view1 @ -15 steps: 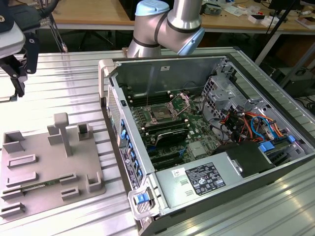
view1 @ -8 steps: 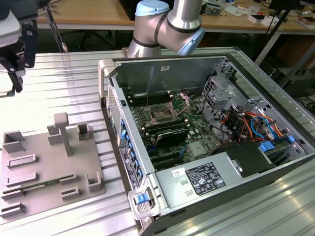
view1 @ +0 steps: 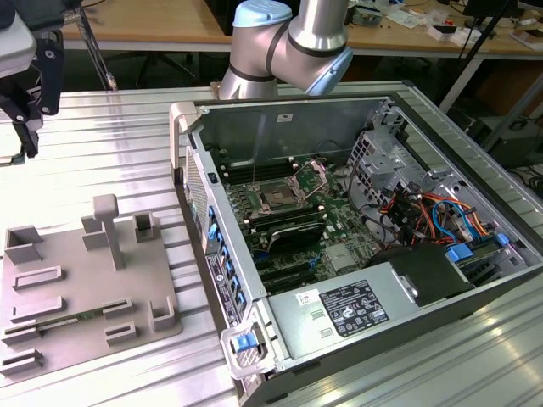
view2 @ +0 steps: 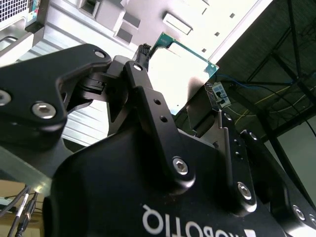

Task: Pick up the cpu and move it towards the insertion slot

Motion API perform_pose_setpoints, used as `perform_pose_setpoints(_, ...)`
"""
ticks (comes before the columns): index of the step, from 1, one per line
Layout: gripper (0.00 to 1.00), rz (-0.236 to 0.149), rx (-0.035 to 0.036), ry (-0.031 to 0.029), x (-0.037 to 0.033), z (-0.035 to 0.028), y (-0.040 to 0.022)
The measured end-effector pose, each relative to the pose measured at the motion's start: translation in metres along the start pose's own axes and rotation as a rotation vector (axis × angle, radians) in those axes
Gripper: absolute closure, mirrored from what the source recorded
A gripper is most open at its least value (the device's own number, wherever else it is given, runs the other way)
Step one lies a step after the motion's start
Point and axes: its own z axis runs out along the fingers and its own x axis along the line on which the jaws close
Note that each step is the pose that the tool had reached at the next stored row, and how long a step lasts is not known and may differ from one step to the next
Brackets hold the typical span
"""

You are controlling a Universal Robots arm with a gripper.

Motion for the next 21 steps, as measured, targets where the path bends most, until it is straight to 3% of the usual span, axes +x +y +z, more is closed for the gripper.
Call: perform_pose_setpoints(21, 0.45, 0.0, -0.0002, -0.0002, -0.0056, 0.0001, -0.0002)
